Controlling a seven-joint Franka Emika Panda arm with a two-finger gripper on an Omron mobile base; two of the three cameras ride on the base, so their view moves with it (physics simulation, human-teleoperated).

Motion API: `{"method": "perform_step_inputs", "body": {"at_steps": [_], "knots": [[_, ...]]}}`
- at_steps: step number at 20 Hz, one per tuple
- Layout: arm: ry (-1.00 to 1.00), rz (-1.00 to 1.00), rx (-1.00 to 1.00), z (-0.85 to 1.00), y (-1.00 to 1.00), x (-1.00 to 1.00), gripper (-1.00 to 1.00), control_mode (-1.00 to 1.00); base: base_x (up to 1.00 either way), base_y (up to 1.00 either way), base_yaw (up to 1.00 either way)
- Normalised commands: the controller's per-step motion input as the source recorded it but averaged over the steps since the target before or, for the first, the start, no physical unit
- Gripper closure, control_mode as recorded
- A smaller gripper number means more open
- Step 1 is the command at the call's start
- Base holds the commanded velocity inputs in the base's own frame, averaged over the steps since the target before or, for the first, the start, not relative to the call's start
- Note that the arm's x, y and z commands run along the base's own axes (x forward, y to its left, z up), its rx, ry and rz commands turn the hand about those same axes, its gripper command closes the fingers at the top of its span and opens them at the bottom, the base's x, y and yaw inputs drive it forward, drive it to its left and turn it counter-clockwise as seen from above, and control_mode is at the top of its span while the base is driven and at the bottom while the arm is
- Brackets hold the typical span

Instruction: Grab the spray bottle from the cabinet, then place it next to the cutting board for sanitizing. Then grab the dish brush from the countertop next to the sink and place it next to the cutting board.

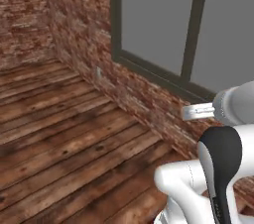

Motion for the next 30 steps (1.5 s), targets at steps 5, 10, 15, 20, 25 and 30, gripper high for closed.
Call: {"method": "perform_step_inputs", "body": {"at_steps": [5, 10, 15, 20, 25, 30], "knots": [[0.00, 0.00, 0.00, 0.00, 0.00, 0.00, -1.00, 1.00, 0.00, 0.00, 1.00], [0.00, 0.00, 0.00, 0.00, 0.00, 0.00, -1.00, 1.00, 0.00, 0.00, 1.00], [0.00, 0.00, 0.00, 0.00, 0.00, 0.00, -1.00, 1.00, 0.00, 0.00, 1.00], [0.00, 0.00, 0.00, 0.00, 0.00, 0.00, -1.00, 1.00, 0.64, 0.00, 0.87], [0.00, 0.00, 0.00, 0.00, 0.00, 0.00, -1.00, 1.00, 1.00, 0.54, 0.48], [0.00, 0.00, 0.00, 0.00, 0.00, 0.00, -1.00, 1.00, 1.00, 0.09, 0.68]]}}
